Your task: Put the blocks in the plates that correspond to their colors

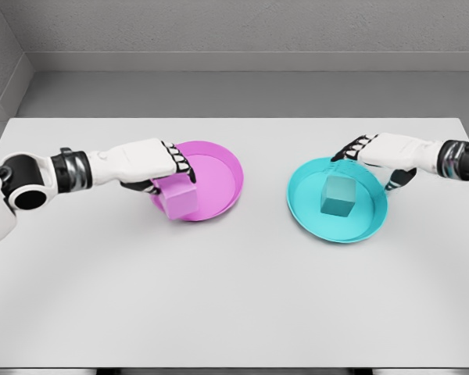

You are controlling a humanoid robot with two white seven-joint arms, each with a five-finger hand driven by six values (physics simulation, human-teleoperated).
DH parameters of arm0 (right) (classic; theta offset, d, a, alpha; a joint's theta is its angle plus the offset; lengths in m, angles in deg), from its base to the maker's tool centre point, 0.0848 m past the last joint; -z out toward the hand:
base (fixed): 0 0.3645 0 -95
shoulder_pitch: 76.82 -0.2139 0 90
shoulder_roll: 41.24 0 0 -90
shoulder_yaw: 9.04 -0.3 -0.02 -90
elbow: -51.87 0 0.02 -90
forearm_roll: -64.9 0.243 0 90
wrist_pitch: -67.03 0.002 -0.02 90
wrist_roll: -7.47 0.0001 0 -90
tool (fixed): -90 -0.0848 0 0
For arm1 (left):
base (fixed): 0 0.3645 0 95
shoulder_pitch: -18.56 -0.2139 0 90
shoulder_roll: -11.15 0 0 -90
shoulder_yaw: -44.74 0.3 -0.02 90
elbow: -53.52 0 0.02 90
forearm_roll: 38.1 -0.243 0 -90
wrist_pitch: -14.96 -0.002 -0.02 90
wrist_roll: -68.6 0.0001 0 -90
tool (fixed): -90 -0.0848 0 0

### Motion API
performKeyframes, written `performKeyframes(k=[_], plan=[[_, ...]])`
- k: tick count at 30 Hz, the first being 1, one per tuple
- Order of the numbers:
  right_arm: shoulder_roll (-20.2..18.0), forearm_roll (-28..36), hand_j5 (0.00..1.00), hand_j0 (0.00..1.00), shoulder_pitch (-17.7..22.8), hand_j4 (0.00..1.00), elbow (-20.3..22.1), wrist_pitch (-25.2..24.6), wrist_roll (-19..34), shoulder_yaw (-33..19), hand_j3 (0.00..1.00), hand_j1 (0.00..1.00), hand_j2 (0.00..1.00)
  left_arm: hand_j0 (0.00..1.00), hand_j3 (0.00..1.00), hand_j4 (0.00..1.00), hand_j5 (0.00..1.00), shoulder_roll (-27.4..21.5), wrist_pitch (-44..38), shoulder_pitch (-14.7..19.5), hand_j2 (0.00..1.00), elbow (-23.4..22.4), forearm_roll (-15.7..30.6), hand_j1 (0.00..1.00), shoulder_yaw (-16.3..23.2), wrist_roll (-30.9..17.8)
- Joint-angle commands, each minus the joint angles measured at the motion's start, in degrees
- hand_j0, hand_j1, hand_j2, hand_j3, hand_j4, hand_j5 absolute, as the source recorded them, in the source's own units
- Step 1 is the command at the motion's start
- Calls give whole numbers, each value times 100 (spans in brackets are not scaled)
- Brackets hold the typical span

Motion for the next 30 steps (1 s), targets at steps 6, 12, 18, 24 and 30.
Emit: performKeyframes(k=[6, 12, 18, 24, 30], plan=[[-184, 604, 100, 100, 79, 100, 60, -16, -22, -748, 100, 100, 100, 62, 62, 62, 62, 286, -7, 211, 62, -536, 37, 62, -14, -48], [-184, 604, 100, 100, 1037, 100, 517, -16, -347, -1969, 100, 100, 100, 75, 75, 75, 75, 436, -7, 413, 75, -932, 45, 75, -67, -92], [-228, 604, 100, 100, 1327, 100, 499, -16, -347, -2295, 100, 100, 100, 100, 100, 100, 100, 418, -7, 387, 100, -879, 326, 100, -102, -57], [-219, 604, 100, 100, 1459, 100, 517, -16, -338, -2304, 100, 100, 100, 100, 100, 100, 100, 58, -7, 369, 100, -827, 871, 100, -155, -57], [-228, 596, 100, 100, 1468, 100, 491, -16, -338, -2304, 100, 100, 100, 100, 100, 100, 100, -821, -7, 264, 100, -818, 1504, 100, -278, -57]])
